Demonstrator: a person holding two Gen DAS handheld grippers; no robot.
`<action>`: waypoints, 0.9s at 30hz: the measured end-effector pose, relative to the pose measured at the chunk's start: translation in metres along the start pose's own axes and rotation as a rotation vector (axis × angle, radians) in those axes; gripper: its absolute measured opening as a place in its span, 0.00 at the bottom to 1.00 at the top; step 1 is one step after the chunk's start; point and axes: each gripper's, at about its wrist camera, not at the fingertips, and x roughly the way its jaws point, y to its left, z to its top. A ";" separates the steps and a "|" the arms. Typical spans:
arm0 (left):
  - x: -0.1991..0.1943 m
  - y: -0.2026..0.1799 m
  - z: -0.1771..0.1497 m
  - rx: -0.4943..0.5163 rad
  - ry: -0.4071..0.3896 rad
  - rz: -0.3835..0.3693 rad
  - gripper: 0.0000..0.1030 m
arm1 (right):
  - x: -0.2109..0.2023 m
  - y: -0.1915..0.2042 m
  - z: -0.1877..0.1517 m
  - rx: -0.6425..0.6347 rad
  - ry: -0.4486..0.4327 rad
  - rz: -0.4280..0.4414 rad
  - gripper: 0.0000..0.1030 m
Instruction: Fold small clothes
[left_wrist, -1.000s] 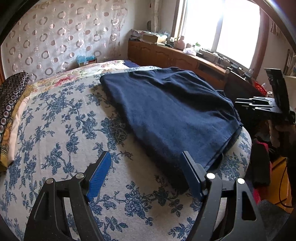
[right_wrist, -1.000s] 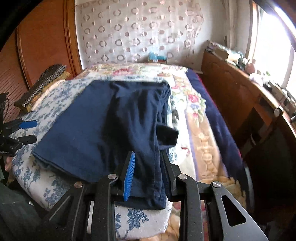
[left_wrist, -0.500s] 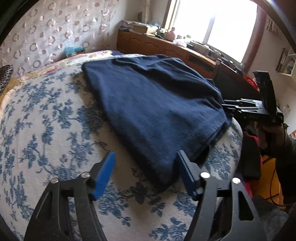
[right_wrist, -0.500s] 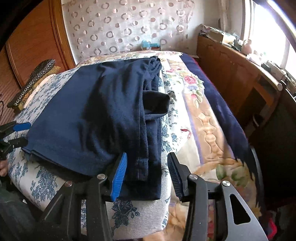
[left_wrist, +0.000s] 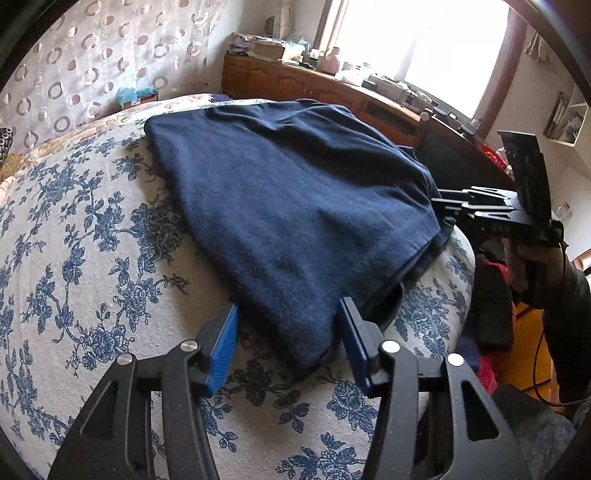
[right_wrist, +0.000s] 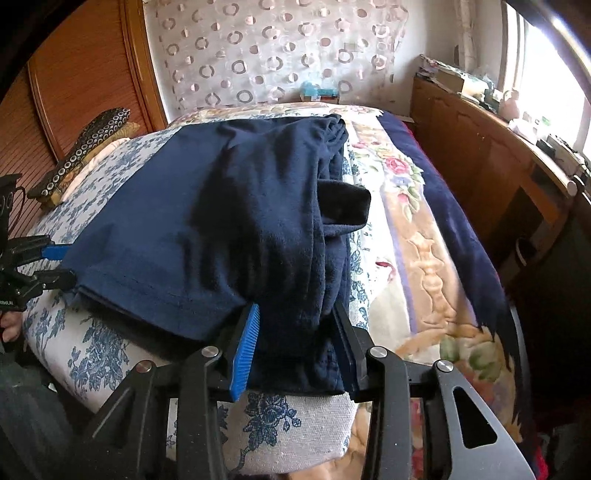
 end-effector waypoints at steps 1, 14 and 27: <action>0.000 0.000 0.000 -0.002 -0.001 -0.001 0.52 | -0.001 0.000 0.001 0.002 -0.006 -0.008 0.39; -0.002 -0.001 -0.001 0.001 -0.001 0.006 0.52 | -0.027 0.032 0.010 -0.065 -0.137 0.040 0.05; -0.010 -0.004 -0.010 -0.009 0.010 -0.038 0.35 | -0.013 0.013 -0.010 -0.051 -0.052 -0.085 0.06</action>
